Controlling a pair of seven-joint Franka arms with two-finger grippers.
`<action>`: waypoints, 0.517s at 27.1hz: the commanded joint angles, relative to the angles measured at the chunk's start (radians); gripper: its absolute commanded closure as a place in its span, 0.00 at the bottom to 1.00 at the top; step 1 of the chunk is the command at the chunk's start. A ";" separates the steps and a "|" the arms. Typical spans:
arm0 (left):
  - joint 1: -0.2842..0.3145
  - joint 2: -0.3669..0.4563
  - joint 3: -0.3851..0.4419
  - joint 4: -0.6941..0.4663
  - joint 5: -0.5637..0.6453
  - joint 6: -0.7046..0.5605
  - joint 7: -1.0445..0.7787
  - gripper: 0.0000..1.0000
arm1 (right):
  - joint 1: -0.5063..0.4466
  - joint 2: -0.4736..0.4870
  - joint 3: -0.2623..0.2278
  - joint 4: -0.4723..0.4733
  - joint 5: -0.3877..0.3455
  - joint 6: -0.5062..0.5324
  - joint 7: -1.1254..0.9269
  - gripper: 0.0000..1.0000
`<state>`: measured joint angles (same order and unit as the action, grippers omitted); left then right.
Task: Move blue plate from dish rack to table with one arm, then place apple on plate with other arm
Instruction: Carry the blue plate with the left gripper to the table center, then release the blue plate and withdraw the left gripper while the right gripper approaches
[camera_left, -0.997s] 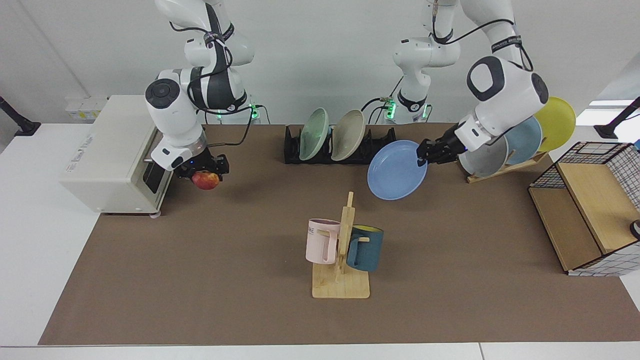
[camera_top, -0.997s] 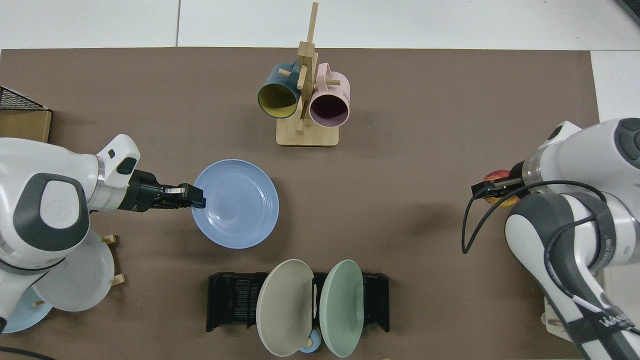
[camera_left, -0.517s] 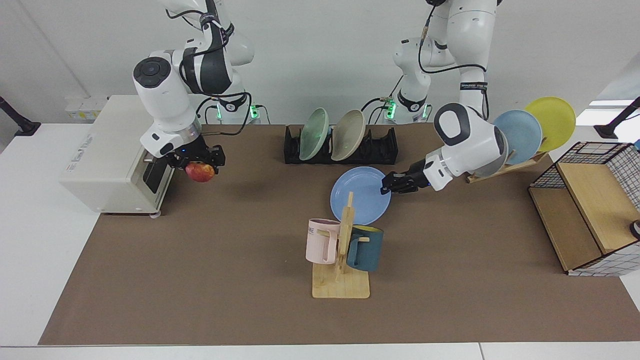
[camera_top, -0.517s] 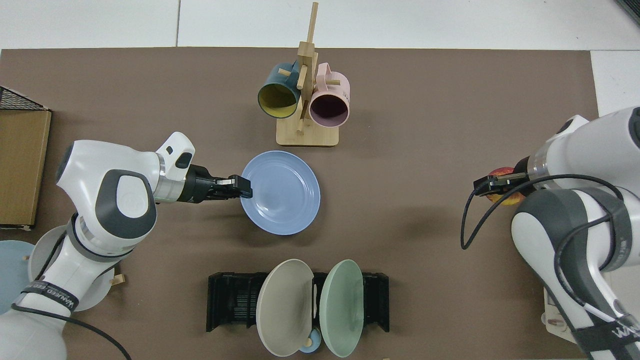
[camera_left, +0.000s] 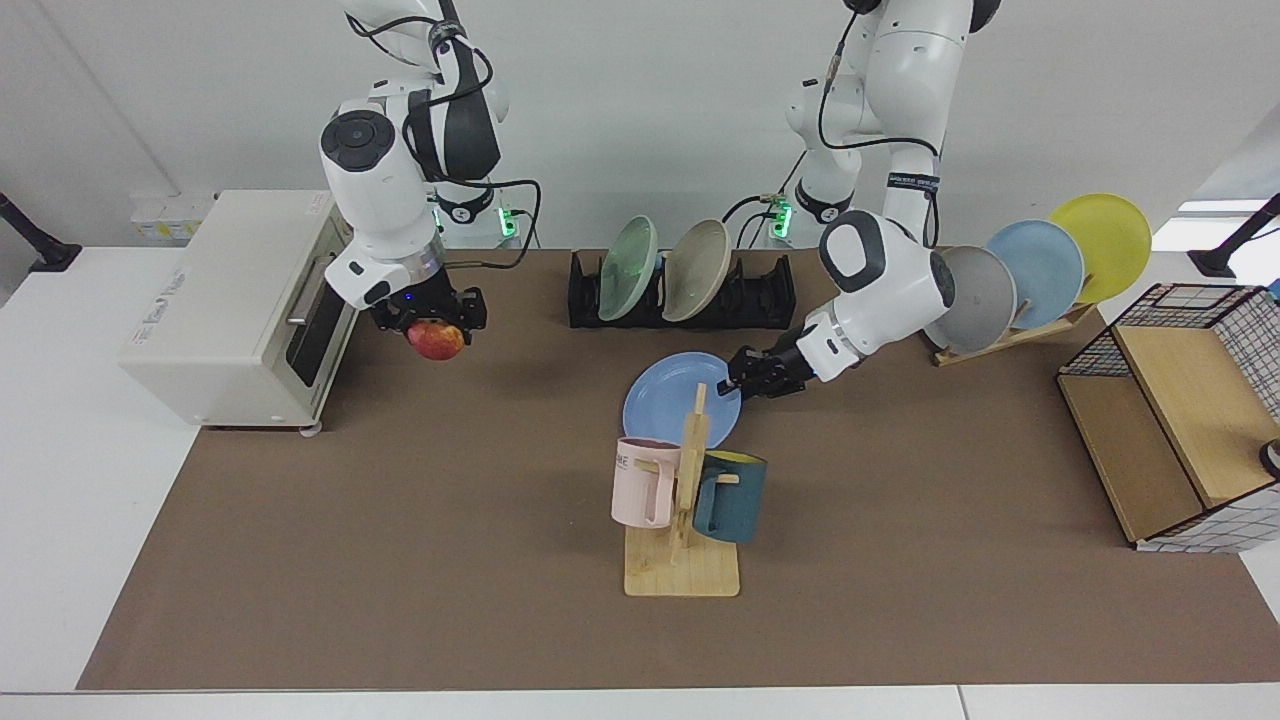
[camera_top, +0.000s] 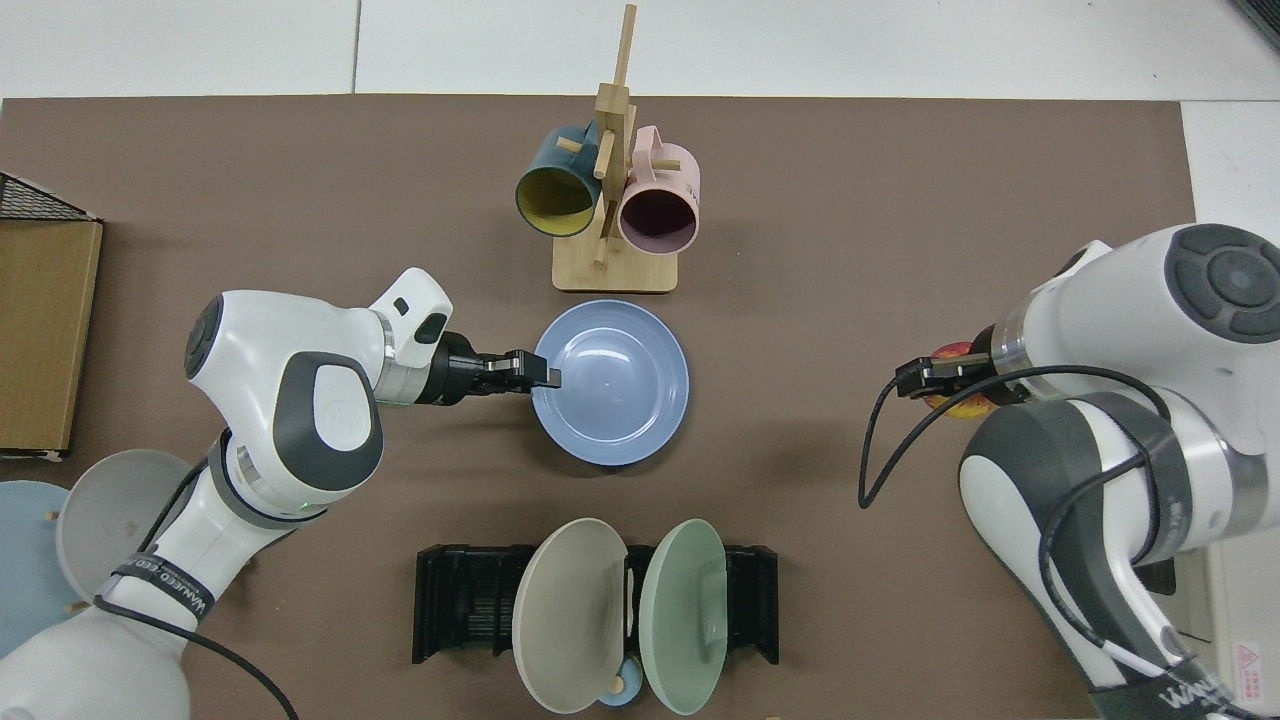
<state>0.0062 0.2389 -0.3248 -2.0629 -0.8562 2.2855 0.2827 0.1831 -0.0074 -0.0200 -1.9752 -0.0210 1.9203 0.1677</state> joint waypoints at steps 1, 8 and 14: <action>0.000 0.008 -0.002 0.009 0.003 0.014 -0.008 0.35 | 0.007 -0.019 0.000 0.001 0.001 -0.024 0.027 1.00; 0.001 -0.010 0.001 0.010 0.031 -0.003 -0.025 0.25 | 0.033 -0.017 0.000 -0.002 0.004 -0.023 0.061 1.00; 0.005 -0.081 0.015 0.036 0.281 -0.079 -0.155 0.19 | 0.078 -0.017 0.000 -0.002 0.006 -0.017 0.127 1.00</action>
<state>0.0073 0.2238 -0.3199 -2.0491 -0.7298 2.2784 0.2345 0.2285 -0.0082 -0.0198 -1.9752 -0.0201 1.9190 0.2309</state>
